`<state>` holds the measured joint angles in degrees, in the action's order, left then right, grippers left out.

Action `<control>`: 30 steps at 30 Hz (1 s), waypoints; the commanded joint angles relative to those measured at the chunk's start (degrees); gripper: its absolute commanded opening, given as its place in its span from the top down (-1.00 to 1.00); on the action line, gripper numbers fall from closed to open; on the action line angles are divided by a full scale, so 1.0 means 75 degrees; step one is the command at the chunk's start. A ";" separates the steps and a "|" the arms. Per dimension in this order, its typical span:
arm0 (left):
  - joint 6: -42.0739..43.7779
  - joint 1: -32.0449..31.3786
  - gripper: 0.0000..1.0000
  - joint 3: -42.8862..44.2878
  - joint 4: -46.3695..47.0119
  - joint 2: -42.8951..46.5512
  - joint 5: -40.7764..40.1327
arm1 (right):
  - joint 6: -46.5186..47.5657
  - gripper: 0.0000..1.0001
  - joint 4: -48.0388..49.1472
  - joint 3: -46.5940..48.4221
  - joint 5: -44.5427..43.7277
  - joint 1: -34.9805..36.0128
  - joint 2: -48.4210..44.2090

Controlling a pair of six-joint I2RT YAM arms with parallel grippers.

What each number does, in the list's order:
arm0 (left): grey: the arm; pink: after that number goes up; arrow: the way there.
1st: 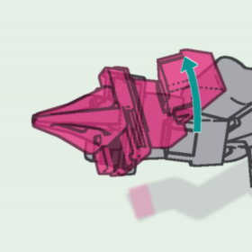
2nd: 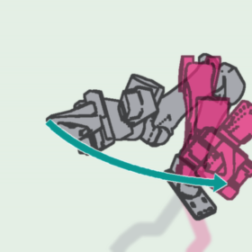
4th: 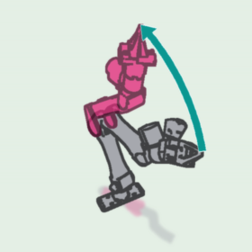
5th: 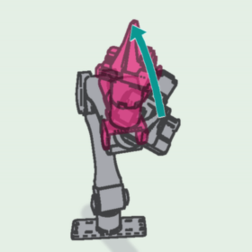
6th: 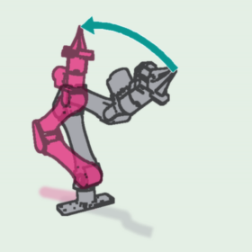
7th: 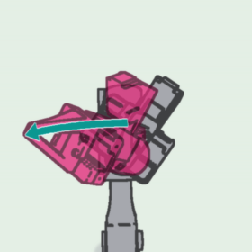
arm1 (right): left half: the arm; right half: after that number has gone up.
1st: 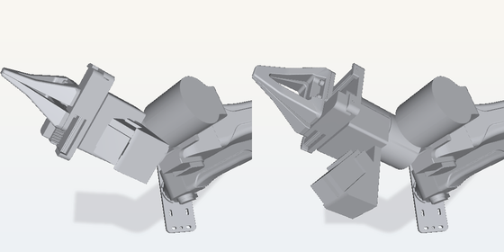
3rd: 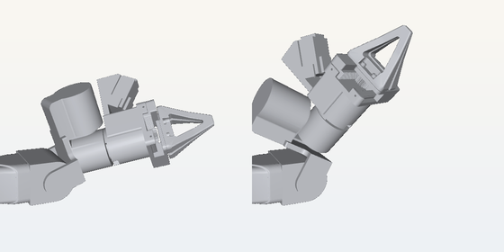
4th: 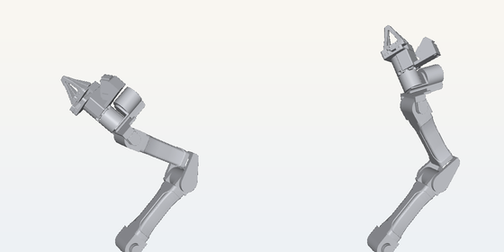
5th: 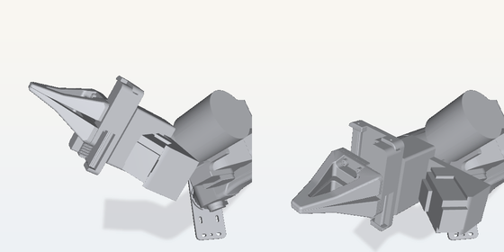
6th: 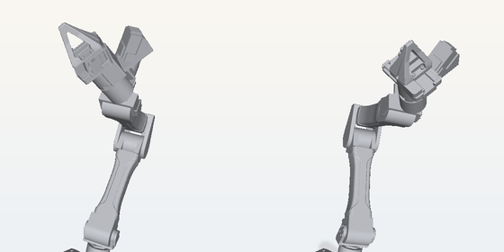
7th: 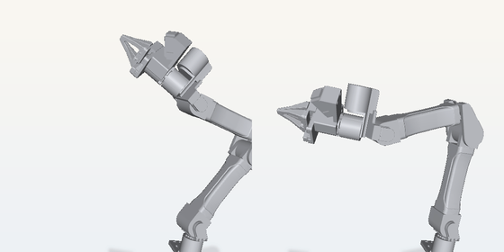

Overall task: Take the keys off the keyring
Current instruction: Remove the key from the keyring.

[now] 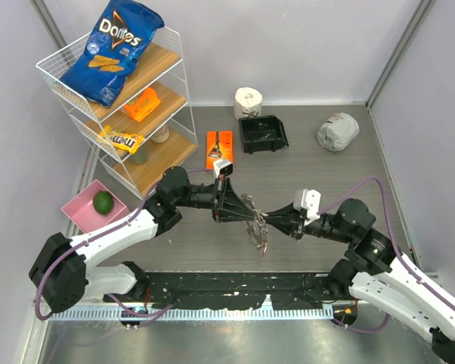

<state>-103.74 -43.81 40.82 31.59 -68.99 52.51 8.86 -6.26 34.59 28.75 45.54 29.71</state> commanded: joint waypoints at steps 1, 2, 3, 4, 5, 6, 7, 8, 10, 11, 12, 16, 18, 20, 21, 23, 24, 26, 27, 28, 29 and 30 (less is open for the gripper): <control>-0.0101 0.0076 1.00 0.0183 0.0873 0.0035 0.0030 | -0.0080 0.90 -0.0255 0.0286 -0.0644 0.0022 -0.0422; -0.0089 0.0099 1.00 0.0148 0.0908 0.0023 0.0030 | -0.0080 0.90 -0.0359 0.0356 -0.0704 0.0022 -0.0446; -0.0101 0.0111 1.00 0.0113 0.0955 0.0011 0.0018 | -0.0080 0.90 -0.0395 0.0427 -0.0798 0.0022 -0.0470; -0.0089 0.0134 1.00 0.0078 0.0979 0.0000 0.0041 | -0.0080 0.90 -0.0488 0.0543 -0.0845 0.0022 -0.0435; -0.0089 0.0146 1.00 0.0054 0.1025 -0.0012 0.0053 | -0.0080 0.90 -0.0536 0.0626 -0.0915 0.0022 -0.0377; -0.0066 0.0170 0.97 0.0042 0.1061 -0.0024 0.0076 | -0.0080 0.90 -0.0617 0.0777 -0.0904 0.0022 -0.0341; -0.0020 0.0193 0.89 0.0030 0.1061 -0.0059 0.0111 | -0.0069 0.90 -0.0641 0.0872 -0.0869 0.0033 -0.0260; 0.0027 0.0205 0.85 0.0019 0.1072 -0.0071 0.0135 | -0.0068 0.90 -0.0665 0.1012 -0.0846 0.0022 -0.0212; 0.0191 0.0240 0.72 0.0007 0.1003 -0.0082 0.0205 | -0.0045 0.90 -0.0712 0.1247 -0.0741 0.0022 -0.0060; 0.0238 0.0252 0.62 -0.0016 0.0967 -0.0082 0.0217 | -0.0010 0.90 -0.0747 0.1387 -0.0717 0.0022 0.0045; 0.0332 0.0275 0.50 -0.0028 0.0932 -0.0071 0.0252 | 0.0013 0.90 -0.0770 0.1481 -0.0717 0.0022 0.0139; 0.1162 0.0474 0.21 -0.0005 0.0173 0.0139 0.0370 | 0.0107 0.90 -0.0969 0.1914 -0.0646 0.0022 0.0326; 0.1794 0.0568 0.14 0.0088 -0.0552 0.0350 0.0358 | 0.0131 0.90 -0.1051 0.2021 -0.0611 0.0022 0.0362; 0.2683 0.0661 0.11 0.0357 -0.1617 0.0608 0.0265 | 0.0119 0.90 -0.1110 0.2149 -0.0553 0.0022 0.0409; 0.3338 0.0685 0.10 0.0556 -0.2365 0.0725 0.0171 | 0.0131 0.90 -0.1145 0.2185 -0.0518 0.0022 0.0444; 0.5255 0.0779 0.10 0.1187 -0.4515 0.0994 -0.0330 | 0.0084 0.90 -0.1215 0.2290 -0.0459 0.0022 0.0502; 0.5788 0.0791 0.09 0.1585 -0.5213 0.1042 -0.0531 | 0.0072 0.90 -0.1251 0.2383 -0.0424 0.0022 0.0515; 0.7403 0.0791 0.09 0.2312 -0.6968 0.1159 -0.1256 | 0.0072 0.90 -0.1403 0.2547 -0.0353 0.0022 0.0608; 0.8257 0.0779 0.09 0.2640 -0.7489 0.1218 -0.1700 | 0.0049 0.90 -0.1519 0.2630 -0.0342 0.0022 0.0690; 0.8823 0.0791 0.09 0.2852 -0.7737 0.1276 -0.1913 | 0.0037 0.90 -0.1683 0.2770 -0.0353 0.0033 0.0737; 0.9258 0.0779 0.07 0.2947 -0.7867 0.1358 -0.2124 | 0.0037 0.90 -0.1766 0.2829 -0.0318 0.0022 0.0842; 0.9645 0.0791 0.07 0.2971 -0.7869 0.1475 -0.2289 | 0.0037 0.90 -0.1871 0.2934 -0.0306 0.0010 0.0878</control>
<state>-55.53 -38.22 58.39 -11.97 -61.76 43.97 9.13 -20.21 51.68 25.26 45.76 34.94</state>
